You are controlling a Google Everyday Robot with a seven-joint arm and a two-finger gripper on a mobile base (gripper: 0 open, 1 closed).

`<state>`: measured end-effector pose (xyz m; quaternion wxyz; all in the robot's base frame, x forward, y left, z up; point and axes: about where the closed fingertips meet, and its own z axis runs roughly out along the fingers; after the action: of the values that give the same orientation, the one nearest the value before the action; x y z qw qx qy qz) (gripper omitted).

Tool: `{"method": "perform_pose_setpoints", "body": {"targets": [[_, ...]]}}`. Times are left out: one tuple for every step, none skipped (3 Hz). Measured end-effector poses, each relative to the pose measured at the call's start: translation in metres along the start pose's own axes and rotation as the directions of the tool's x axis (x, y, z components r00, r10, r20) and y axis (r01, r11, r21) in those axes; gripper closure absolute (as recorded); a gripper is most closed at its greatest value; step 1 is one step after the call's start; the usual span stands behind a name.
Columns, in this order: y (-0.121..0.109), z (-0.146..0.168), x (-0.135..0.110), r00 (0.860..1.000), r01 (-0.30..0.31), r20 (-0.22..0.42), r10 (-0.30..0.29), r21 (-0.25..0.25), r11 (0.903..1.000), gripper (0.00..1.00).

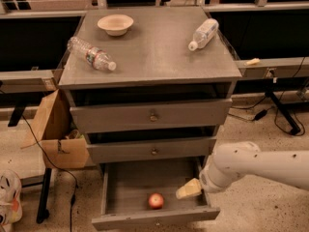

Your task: Pick apple from bottom drawer and place on counter

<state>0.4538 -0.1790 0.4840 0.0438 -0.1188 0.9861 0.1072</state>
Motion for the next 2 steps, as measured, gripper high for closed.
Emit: {"method": "perform_pose_setpoints", "body": {"targets": [[0.021, 0.062, 0.021, 0.997, -0.075, -0.015, 0.075, -0.020, 0.9969, 0.00], [0.031, 0.109, 0.015, 0.993, -0.114, 0.012, 0.114, -0.025, 0.9932, 0.00]]}}
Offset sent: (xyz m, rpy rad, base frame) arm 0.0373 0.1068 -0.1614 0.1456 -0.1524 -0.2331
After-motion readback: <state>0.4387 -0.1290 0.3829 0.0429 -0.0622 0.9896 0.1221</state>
